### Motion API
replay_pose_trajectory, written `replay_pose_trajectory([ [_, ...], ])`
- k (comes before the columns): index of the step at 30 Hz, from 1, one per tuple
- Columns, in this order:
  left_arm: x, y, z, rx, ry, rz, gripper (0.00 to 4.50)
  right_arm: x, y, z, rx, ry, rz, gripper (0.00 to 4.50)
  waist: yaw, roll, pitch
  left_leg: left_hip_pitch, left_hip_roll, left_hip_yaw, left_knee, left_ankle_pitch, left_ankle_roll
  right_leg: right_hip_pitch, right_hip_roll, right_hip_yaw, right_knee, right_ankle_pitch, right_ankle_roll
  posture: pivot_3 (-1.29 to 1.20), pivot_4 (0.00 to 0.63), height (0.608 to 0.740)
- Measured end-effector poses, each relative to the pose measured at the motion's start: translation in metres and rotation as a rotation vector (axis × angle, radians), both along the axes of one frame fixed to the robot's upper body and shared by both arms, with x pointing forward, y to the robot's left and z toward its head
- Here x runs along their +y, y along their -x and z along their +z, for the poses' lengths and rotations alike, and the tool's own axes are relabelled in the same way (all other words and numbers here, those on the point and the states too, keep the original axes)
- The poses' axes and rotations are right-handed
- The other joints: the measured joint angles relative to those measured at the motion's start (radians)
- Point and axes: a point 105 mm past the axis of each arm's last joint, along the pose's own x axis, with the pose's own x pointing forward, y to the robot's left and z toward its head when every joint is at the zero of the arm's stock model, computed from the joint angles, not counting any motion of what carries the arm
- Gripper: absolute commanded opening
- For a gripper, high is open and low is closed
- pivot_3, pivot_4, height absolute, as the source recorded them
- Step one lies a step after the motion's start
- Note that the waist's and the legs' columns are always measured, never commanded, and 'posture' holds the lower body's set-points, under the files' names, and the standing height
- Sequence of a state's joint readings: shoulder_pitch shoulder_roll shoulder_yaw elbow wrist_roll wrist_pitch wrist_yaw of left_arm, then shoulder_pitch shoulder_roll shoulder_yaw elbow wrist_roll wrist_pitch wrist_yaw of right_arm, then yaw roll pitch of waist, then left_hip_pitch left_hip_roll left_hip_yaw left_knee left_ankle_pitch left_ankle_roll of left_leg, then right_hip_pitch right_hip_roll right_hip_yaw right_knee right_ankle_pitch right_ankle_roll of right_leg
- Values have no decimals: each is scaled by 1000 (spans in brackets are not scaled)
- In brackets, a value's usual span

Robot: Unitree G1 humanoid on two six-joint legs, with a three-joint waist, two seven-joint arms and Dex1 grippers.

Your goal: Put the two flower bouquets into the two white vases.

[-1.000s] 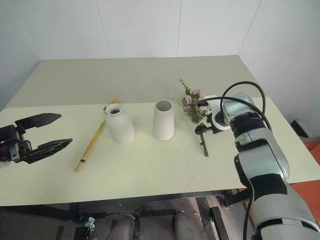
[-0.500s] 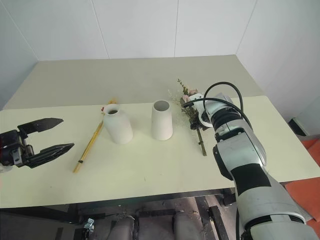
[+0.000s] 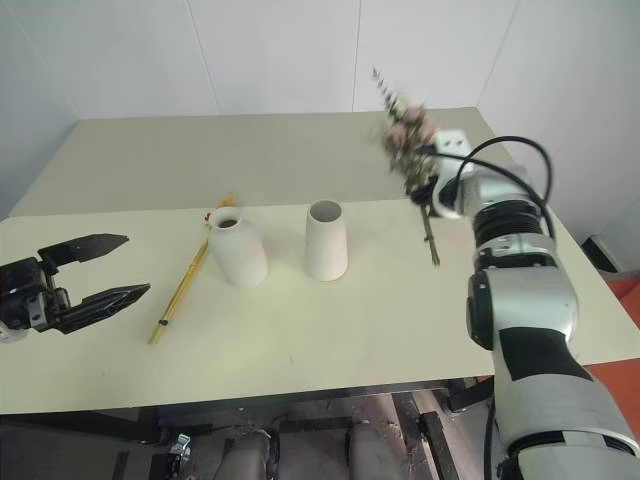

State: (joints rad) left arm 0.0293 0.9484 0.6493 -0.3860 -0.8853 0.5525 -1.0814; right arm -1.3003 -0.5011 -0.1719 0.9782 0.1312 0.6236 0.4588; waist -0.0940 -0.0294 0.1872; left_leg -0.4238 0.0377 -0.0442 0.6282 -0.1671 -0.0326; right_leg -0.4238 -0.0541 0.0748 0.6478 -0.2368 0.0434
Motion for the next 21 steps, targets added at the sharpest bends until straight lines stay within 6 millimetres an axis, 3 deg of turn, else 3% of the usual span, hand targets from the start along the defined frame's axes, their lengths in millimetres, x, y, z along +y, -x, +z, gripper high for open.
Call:
replay_pose_trajectory([
  [5,0,-9,4,10,17,-24,4500,22,13,42,-309,-282,134,220,-7,3,2,0,1,0,0,1,1,0,2,1,1,0,0,0,150,740],
  [9,2,-13,10,10,17,-37,4500,58,45,84,-523,-446,376,220,-3,5,3,0,5,0,0,0,1,0,6,1,1,0,0,0,150,740],
  [13,2,-14,13,20,37,-51,4500,77,73,110,-638,-503,538,220,3,5,3,0,9,-1,0,0,1,0,10,0,1,0,-1,0,150,740],
  [16,2,-14,13,30,36,-53,4500,90,84,113,-645,-517,620,220,2,5,3,1,10,-1,0,0,1,0,11,0,1,0,-1,0,150,740],
  [21,1,-14,13,32,36,-52,4500,104,89,99,-595,-509,688,220,3,5,3,1,10,-1,0,0,1,-1,11,0,1,0,-2,0,150,740],
])
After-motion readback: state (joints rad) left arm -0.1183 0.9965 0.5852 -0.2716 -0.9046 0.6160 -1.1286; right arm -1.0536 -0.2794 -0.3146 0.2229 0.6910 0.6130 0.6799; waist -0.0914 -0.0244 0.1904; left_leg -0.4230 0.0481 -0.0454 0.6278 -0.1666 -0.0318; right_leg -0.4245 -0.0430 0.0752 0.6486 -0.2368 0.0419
